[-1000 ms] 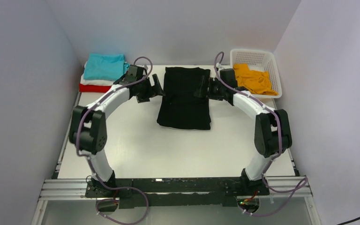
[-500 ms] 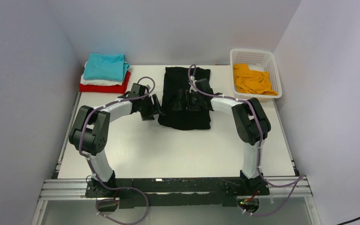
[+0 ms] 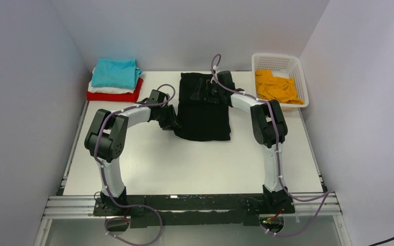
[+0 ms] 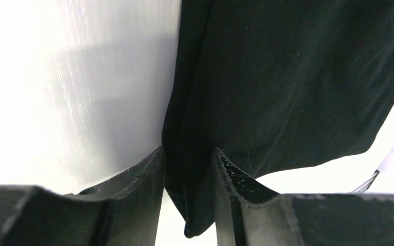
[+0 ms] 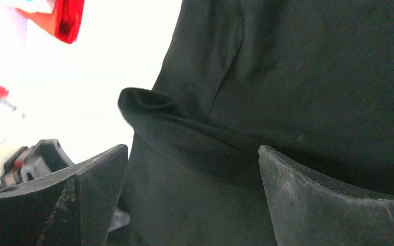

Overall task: Fold and stack the t-shirts
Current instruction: Fold the folded rectangular tshirt in 1/3 of the way, then grab one side of the 2/3 rectangular tshirt with both arms

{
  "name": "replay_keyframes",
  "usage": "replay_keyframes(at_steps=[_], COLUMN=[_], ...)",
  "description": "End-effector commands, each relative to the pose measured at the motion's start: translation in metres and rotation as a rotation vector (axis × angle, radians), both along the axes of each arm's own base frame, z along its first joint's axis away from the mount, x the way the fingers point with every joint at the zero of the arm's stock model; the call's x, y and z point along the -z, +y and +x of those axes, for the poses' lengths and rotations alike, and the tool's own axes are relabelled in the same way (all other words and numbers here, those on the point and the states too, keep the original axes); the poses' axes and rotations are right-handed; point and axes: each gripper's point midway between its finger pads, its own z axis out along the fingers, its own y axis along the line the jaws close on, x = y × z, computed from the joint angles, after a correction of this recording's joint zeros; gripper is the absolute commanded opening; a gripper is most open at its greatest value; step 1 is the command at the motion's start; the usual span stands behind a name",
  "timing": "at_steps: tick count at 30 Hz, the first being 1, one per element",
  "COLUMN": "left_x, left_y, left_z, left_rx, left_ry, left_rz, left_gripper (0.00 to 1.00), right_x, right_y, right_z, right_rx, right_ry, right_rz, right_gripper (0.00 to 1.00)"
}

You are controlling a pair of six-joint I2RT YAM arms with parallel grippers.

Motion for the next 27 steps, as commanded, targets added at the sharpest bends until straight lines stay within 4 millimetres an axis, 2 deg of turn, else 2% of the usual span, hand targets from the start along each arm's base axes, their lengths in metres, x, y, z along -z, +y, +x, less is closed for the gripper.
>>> replay_keyframes(at_steps=[1,4,8,11,13,15,17,20,23,27], left_x=[0.023,0.023,0.022,0.026,0.029,0.035,0.039,0.045,0.046,0.042], left_y=[0.012,0.017,0.017,0.012,0.008,0.006,0.005,0.010,0.018,0.022], left_z=[-0.003,-0.004,-0.006,-0.009,-0.013,-0.018,-0.019,-0.020,-0.025,-0.030], left_rx=[0.000,-0.009,-0.011,-0.008,-0.006,-0.004,-0.008,-0.024,-0.034,-0.049], left_ry=[0.036,0.036,0.033,0.035,0.043,0.049,0.054,0.067,0.063,0.027], left_rz=[0.098,0.121,0.112,0.090,0.083,0.095,0.109,0.143,0.174,0.168], left_gripper=[0.40,0.37,0.34,0.32,0.30,0.28,0.23,0.00,0.00,0.00], right_x=[-0.018,-0.016,-0.032,-0.050,-0.057,-0.056,-0.044,-0.027,-0.008,0.001], right_y=[-0.012,-0.025,-0.046,-0.079,-0.103,-0.121,-0.136,-0.140,-0.142,-0.132], right_z=[0.056,0.081,0.083,0.071,0.053,0.025,-0.015,-0.069,-0.116,-0.149], right_rx=[0.038,0.054,0.040,0.102,0.174,0.232,0.278,0.287,0.248,0.183], right_ry=[-0.129,-0.106,-0.133,-0.161,-0.149,-0.101,-0.021,0.075,0.150,0.174], right_rz=[-0.006,-0.028,-0.068,-0.135,-0.175,-0.202,-0.219,-0.189,-0.174,-0.104], right_gripper=[1.00,1.00,1.00,1.00,1.00,1.00,1.00,1.00,1.00,1.00])
